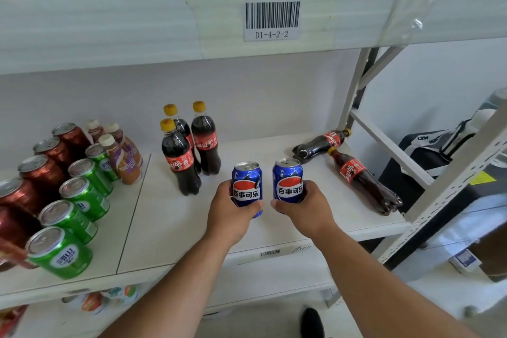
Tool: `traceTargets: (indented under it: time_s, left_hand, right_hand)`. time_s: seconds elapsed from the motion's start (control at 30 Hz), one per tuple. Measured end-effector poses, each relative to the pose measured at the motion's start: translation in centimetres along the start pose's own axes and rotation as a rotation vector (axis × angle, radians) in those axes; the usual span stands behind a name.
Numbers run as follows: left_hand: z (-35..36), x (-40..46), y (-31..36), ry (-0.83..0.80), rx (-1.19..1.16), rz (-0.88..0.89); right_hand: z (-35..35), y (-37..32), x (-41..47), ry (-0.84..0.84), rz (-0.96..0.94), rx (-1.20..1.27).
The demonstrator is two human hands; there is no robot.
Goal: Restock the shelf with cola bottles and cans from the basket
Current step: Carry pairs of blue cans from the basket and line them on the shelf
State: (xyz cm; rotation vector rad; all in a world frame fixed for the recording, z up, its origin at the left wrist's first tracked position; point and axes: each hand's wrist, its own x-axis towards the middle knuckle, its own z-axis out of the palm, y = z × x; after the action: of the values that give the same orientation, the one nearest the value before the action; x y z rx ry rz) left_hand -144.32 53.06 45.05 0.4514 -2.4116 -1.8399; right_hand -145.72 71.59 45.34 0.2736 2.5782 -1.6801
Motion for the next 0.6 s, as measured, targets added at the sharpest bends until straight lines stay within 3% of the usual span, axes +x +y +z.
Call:
traceTargets:
  time_s: [0.6]
  left_hand:
    - [4.2,4.7,-3.0,0.055,0.023,0.004]
  right_hand:
    - [0.8,2.5,6.3,-0.077,-0.020,-0.042]
